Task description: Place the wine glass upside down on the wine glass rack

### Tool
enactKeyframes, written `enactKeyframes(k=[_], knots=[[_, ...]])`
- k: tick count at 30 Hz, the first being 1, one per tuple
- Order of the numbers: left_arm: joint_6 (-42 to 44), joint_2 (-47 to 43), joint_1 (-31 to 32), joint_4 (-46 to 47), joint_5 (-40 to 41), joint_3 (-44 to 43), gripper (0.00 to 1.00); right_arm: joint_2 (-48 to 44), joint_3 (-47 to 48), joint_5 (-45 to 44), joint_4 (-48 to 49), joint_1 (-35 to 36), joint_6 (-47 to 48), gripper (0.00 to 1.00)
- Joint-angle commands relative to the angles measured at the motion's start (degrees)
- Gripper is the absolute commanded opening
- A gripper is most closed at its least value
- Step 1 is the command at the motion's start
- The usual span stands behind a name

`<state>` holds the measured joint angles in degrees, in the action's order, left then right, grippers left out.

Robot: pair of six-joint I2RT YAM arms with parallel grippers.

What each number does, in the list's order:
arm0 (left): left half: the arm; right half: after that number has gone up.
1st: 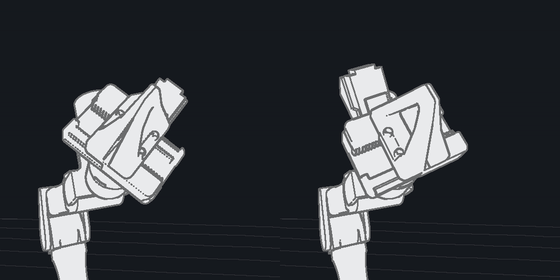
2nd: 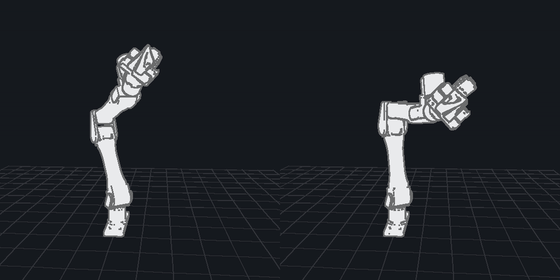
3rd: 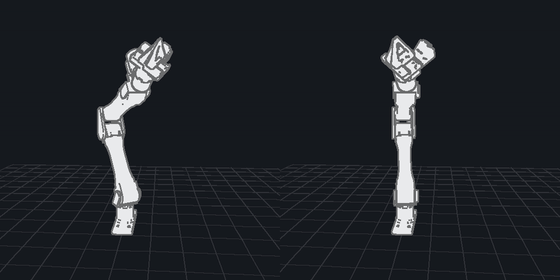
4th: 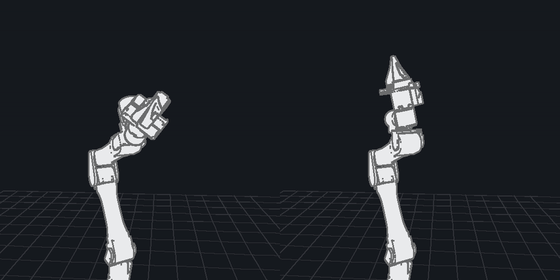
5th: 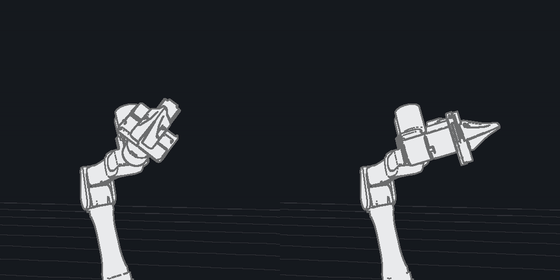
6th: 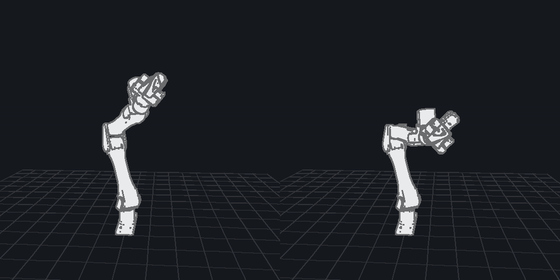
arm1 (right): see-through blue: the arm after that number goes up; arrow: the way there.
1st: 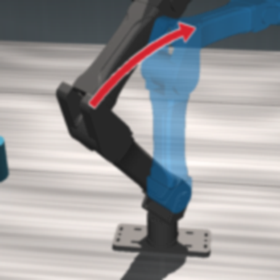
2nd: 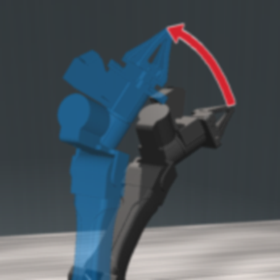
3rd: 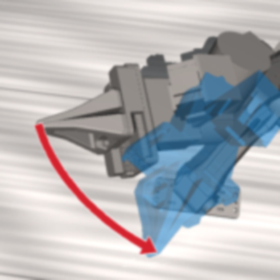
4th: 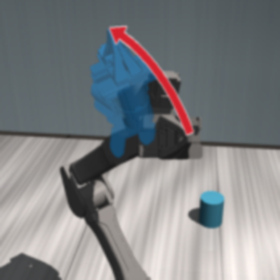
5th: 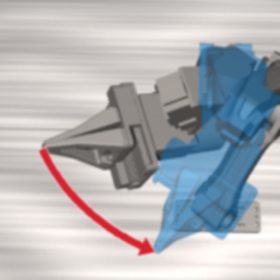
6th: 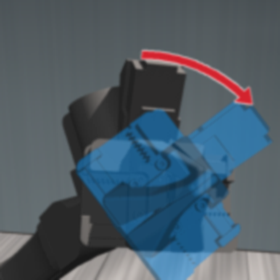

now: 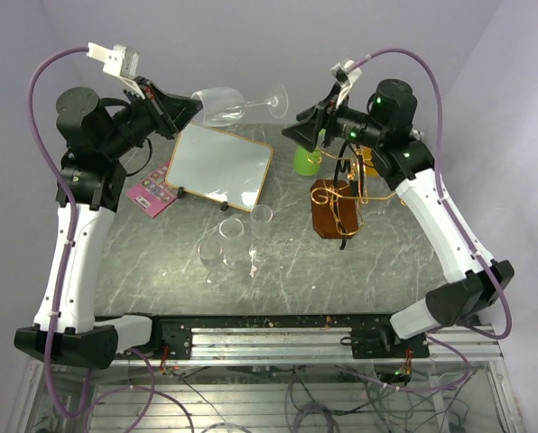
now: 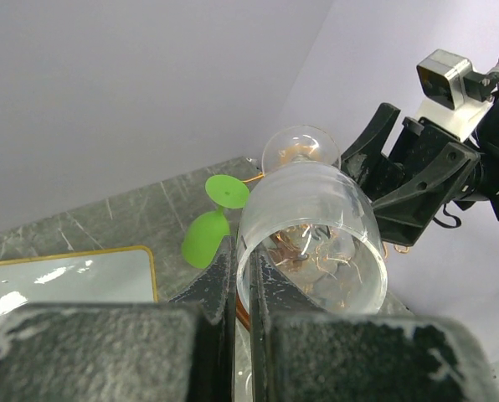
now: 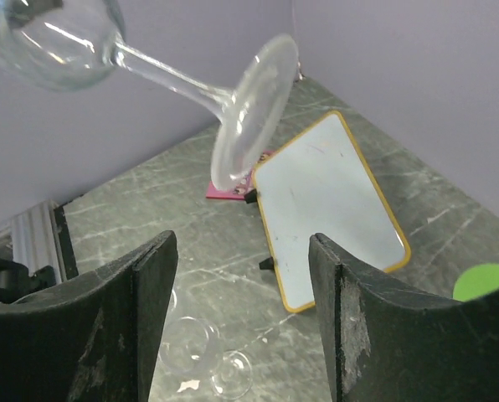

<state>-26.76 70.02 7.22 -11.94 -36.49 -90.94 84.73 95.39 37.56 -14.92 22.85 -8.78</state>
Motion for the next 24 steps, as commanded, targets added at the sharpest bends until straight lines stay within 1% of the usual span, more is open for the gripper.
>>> enactKeyframes(k=[1,5,11,16,20,24], knots=[[-2.08,-0.83,0.51,5.56,-1.13,0.29,0.07,1.53,4.66,-0.21,1.86,1.8,-2.03,0.63],[-1.73,-1.01,0.77,5.52,-1.05,0.75,0.07,2.72,6.59,-0.7,1.47,3.08,-2.26,0.54],[-0.94,-1.1,1.53,5.21,-1.17,0.94,0.07,4.47,9.36,-5.72,0.55,4.53,-2.92,0.45],[0.22,-1.53,1.98,4.41,-0.82,1.1,0.07,5.13,10.27,-9.2,-0.04,5.01,-3.27,0.31],[0.7,-1.97,2.09,4.2,-0.5,1.5,0.07,5.14,10.09,-9.51,0.06,5.1,-3.09,0.17],[1.46,-2.16,2.18,3.84,-0.08,1.55,0.07,5.1,9.73,-10.14,0.02,5.15,-2.99,0.05]])
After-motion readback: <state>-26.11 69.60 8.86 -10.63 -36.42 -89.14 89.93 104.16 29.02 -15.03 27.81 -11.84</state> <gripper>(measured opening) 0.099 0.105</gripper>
